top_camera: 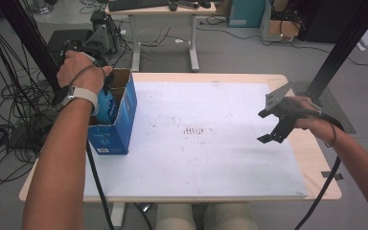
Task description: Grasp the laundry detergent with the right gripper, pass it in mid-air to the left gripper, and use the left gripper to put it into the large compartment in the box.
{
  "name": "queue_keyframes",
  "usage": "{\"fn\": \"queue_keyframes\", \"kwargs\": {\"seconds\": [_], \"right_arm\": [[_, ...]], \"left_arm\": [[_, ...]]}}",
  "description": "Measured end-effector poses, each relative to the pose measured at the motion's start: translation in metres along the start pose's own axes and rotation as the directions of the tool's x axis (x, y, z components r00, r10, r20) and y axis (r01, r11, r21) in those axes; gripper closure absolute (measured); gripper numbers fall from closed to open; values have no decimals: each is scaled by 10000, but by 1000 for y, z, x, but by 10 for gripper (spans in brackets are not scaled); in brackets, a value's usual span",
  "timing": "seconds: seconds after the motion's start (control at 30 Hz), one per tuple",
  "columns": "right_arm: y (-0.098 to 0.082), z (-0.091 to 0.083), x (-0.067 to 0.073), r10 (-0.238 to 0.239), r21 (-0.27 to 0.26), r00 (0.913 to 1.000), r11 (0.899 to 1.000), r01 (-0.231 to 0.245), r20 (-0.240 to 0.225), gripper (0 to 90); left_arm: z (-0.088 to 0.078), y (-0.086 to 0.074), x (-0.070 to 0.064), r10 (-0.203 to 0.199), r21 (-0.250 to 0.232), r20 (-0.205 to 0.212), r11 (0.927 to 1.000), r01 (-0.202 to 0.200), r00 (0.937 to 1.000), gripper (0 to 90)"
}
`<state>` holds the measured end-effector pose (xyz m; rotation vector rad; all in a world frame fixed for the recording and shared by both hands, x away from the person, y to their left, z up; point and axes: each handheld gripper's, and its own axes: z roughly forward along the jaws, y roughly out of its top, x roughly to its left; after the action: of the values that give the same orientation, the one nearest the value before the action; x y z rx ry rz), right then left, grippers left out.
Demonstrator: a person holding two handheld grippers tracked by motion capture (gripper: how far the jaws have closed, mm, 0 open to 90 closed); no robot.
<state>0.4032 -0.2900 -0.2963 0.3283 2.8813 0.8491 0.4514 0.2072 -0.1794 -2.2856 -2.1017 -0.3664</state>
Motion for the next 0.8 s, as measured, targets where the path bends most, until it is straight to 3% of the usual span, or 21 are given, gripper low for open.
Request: {"fn": "queue_keyframes", "kwargs": {"seconds": [0.23,0.5,0.53,0.8], "right_arm": [[0,0,-1,-149,-2,9999,9999,149,-16,38],[-1,1,-1,-60,56,10000,10000,60,-45,38],[-1,0,1,218,188,9998,9996,-218,-38,38],[-1,0,0,175,174,9998,9997,-174,-46,38]], "left_arm": [[10,-1,-2,-10,91,48,10000,9,10000,383],[21,-2,-3,25,124,58,9999,-26,10000,383],[22,-2,-3,34,122,64,9999,-35,10000,383],[32,-3,-4,123,146,47,9998,-123,9999,383]]}}
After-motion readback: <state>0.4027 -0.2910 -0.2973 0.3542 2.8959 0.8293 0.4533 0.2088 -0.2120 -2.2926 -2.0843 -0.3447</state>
